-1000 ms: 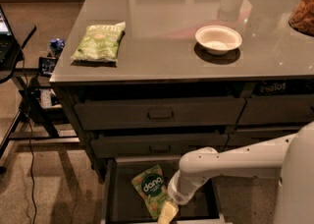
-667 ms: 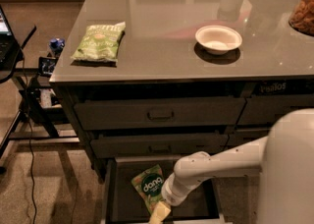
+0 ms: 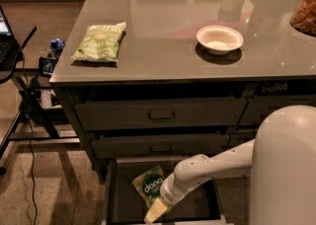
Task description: Pick green rice chip bag from bottom drawer and place on counter
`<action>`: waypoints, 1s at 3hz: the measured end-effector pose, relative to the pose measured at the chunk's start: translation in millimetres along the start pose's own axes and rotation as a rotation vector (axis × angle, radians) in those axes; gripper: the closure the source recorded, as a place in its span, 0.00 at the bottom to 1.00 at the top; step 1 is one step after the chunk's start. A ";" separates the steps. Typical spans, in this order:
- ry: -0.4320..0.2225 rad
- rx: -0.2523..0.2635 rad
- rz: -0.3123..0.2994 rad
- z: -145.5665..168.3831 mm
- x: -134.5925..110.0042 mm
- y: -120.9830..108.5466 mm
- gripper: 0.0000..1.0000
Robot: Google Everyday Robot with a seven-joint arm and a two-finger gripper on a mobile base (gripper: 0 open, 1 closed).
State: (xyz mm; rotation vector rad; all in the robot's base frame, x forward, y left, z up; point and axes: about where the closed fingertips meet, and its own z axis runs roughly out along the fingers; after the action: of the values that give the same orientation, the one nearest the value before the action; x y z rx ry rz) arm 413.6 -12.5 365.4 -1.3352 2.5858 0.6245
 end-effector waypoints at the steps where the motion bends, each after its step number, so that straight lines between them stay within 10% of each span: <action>1: -0.023 -0.001 0.026 15.1 2.3 -1.6 0.00; 3: -0.090 0.071 0.140 42.0 7.3 -35.8 0.00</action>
Offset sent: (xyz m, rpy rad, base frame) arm 0.0221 -0.0016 -0.0603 0.0358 -0.0511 -0.2276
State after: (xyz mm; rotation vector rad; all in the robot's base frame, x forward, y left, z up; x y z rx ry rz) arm 436.4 -18.0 314.9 -1.0861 2.6183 0.5940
